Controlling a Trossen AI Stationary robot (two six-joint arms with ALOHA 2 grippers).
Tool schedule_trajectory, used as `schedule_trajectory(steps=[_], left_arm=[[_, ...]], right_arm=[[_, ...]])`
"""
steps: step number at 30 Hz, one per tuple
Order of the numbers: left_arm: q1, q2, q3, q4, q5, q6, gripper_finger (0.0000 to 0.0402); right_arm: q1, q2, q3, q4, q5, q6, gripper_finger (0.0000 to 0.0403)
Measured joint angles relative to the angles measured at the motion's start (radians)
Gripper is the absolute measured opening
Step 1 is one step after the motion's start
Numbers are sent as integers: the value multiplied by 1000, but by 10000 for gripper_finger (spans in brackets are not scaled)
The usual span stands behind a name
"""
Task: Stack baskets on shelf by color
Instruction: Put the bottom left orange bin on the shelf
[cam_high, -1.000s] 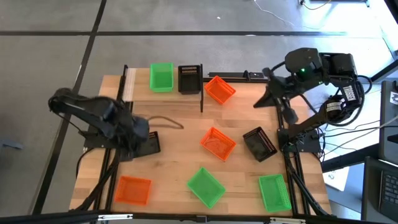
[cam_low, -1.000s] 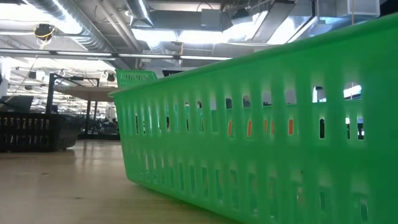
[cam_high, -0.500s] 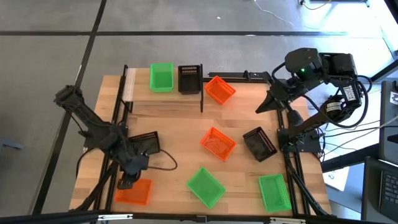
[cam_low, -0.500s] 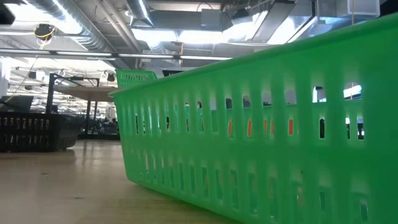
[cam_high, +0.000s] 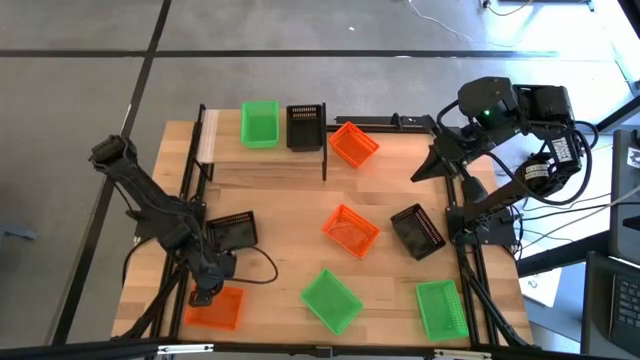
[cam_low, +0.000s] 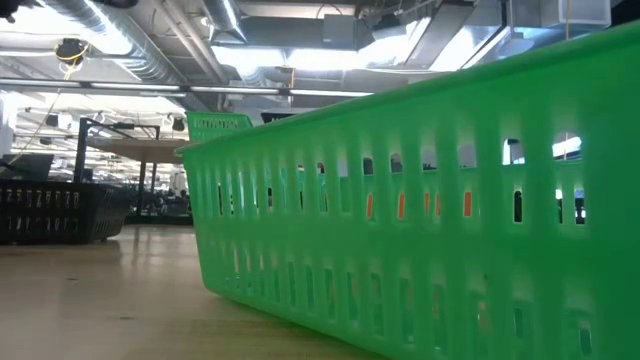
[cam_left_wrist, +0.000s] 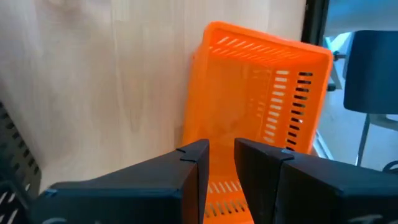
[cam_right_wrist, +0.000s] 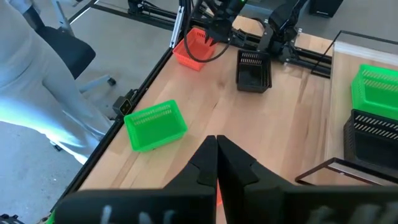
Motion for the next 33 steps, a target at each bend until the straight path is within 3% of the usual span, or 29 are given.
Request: schedule_trajectory(steps=[16, 26, 33], left_arm=[[-1, 1, -83, 69, -19, 7, 66], [-28, 77, -107, 122, -13, 7, 66], [-27, 130, -107, 134, -19, -103, 66]], right_arm=[[0, 0, 0, 0, 0, 13, 0], [0, 0, 0, 0, 1, 13, 0], [0, 0, 0, 0, 1, 13, 0]])
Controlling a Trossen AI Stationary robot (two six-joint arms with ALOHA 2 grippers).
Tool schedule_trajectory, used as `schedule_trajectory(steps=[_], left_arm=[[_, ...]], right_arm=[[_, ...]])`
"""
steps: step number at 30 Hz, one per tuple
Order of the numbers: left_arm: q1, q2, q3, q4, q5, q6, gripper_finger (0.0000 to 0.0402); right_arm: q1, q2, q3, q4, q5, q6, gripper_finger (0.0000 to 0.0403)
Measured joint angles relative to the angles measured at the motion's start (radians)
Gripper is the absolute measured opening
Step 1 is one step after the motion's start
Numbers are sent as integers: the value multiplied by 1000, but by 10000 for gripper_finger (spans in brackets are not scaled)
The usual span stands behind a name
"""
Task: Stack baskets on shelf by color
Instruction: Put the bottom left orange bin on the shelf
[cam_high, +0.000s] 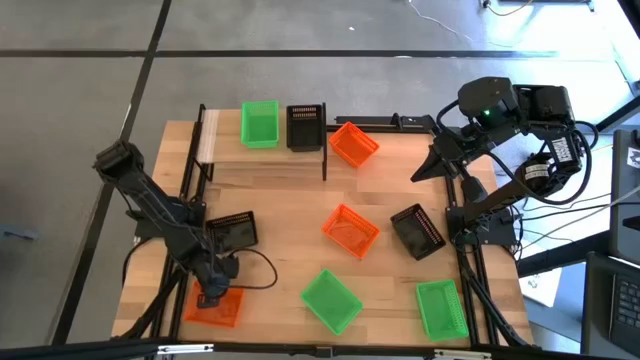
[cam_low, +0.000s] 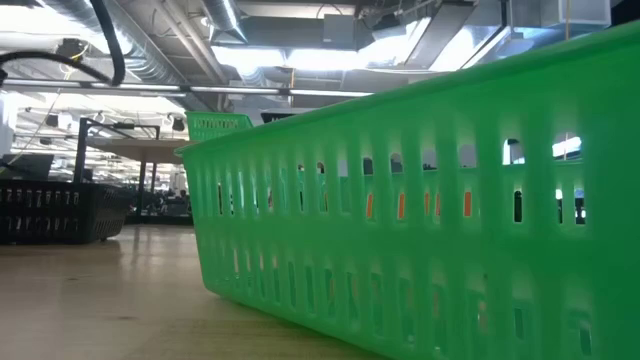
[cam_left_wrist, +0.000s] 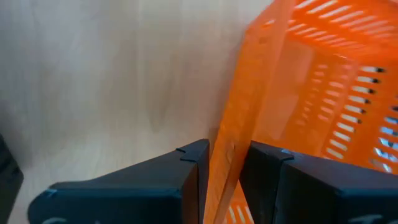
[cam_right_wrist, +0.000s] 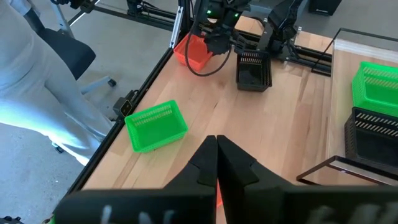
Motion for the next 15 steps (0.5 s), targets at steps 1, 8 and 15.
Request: schedule_trajectory(steps=[1, 8, 15], left_arm=[[0, 5, 0, 1, 0, -20, 66], [0, 28, 0, 19, 8, -57, 66], [12, 29, 0, 97, 75, -138, 8]], right_arm=[[0, 0, 0, 0, 0, 0, 0], [0, 0, 0, 0, 0, 0, 0], [0, 0, 0, 0, 5, -1, 0]])
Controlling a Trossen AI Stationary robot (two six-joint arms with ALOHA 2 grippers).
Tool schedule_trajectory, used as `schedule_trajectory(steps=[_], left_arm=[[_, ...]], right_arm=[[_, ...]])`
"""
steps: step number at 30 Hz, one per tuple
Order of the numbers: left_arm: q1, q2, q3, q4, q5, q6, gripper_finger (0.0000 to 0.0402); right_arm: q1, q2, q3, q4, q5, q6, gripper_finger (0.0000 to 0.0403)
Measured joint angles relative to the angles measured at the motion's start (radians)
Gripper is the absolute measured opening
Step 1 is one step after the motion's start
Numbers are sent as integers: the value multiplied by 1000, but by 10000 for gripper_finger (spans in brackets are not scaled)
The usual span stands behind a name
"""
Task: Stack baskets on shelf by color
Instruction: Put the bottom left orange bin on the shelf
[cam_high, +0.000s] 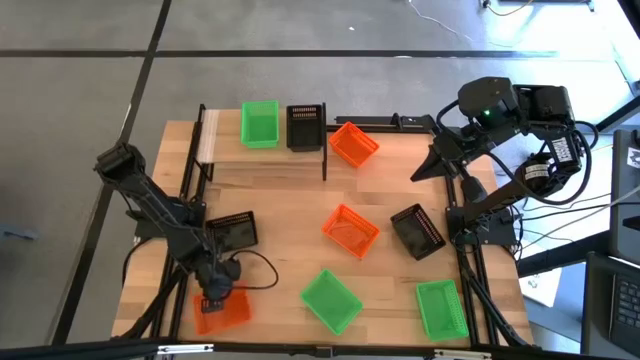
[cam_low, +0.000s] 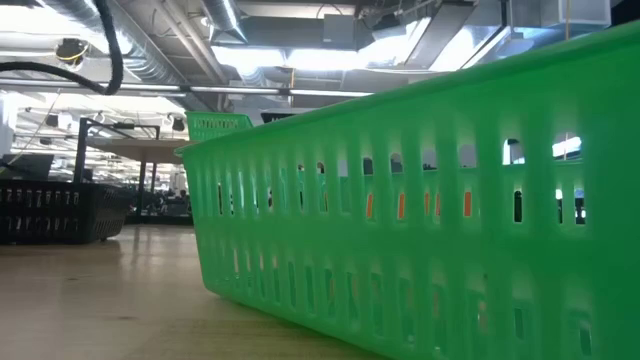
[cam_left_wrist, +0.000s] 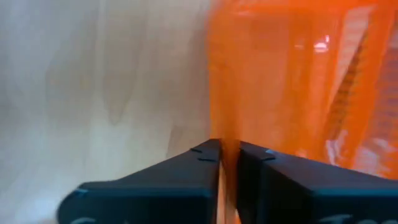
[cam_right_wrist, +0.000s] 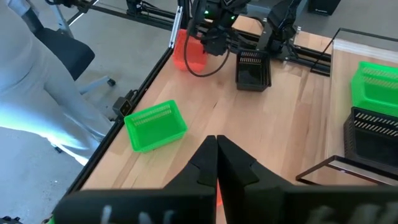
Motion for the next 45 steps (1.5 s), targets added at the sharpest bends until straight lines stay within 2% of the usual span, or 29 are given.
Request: schedule_trajectory(steps=[5, 9, 13, 16, 20, 26, 29, 33, 35, 38, 42, 45], left_arm=[[24, -31, 15, 17, -25, -91, 1], [55, -77, 87, 17, -119, -157, 0], [94, -107, 198, -60, -271, -225, 0], [134, -108, 310, -171, -389, -235, 0], [201, -108, 485, -399, -494, -232, 0], [355, -108, 712, -698, -681, -230, 0], [439, -109, 815, -842, -724, -215, 0], [565, -109, 920, -1019, -732, -179, 0], [629, -109, 956, -1086, -729, -153, 0], [727, -121, 1006, -1175, -722, -130, 0], [874, -189, 1012, -1167, -727, -57, 0], [990, -209, 1005, -1174, -778, -12, 0]], right_arm=[[0, 0, 0, 4, 64, 3, 0], [0, 0, 0, 6, 75, 1, 0], [0, 0, 0, 10, 86, 0, 0], [0, 0, 0, 10, 98, -1, 0], [0, 0, 0, 10, 100, -14, 0], [0, 0, 0, 11, 101, -29, 0], [0, 0, 0, 16, 101, -28, 0], [0, 0, 0, 43, 102, -21, 0], [0, 0, 0, 59, 150, -21, 0], [0, 3, 0, 69, 283, -5, 0], [-1, 16, 0, 83, 431, 30, 0], [-1, 30, 0, 90, 502, 56, 0]])
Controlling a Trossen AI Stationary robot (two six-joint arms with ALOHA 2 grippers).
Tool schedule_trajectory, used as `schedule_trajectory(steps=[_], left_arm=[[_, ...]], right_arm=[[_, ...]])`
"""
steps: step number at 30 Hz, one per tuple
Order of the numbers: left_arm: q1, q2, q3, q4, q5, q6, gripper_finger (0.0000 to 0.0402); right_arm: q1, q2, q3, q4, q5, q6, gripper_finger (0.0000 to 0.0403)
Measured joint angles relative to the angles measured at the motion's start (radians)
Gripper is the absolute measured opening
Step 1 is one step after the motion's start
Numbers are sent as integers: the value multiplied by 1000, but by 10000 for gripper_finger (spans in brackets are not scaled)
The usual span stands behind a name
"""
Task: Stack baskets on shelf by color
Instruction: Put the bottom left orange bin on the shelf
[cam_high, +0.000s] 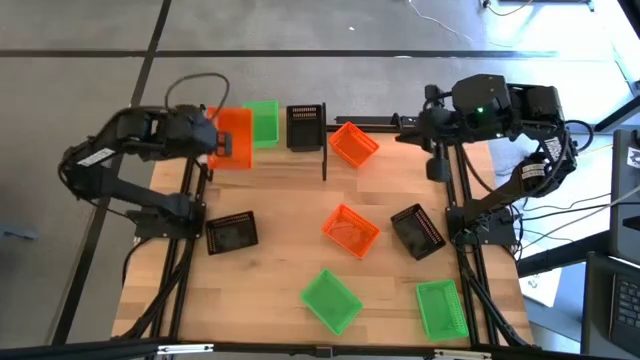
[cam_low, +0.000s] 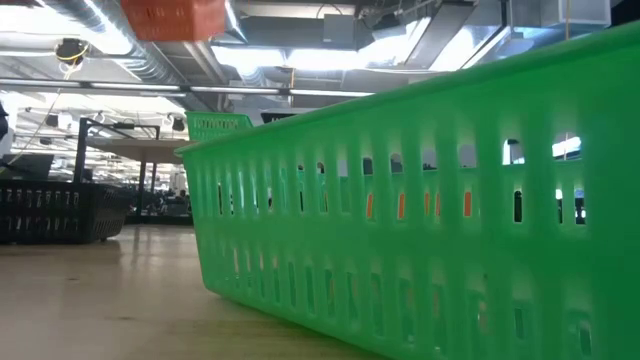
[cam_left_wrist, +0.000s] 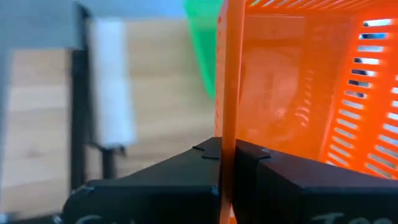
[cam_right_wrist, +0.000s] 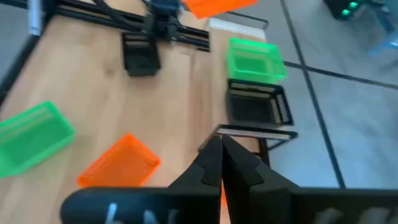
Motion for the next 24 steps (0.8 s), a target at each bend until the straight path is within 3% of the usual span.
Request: schedule_trajectory(steps=[7, 18, 24], left_arm=[[253, 1, -2, 3, -65, 165, 0], [551, 80, -2, 2, 26, 343, 0], [652, 143, -52, 16, 73, 429, 0]], right_arm=[[1, 53, 0, 27, 16, -2, 0], [0, 110, 0, 101, 20, -1, 0], [0, 115, 0, 140, 150, -2, 0]])
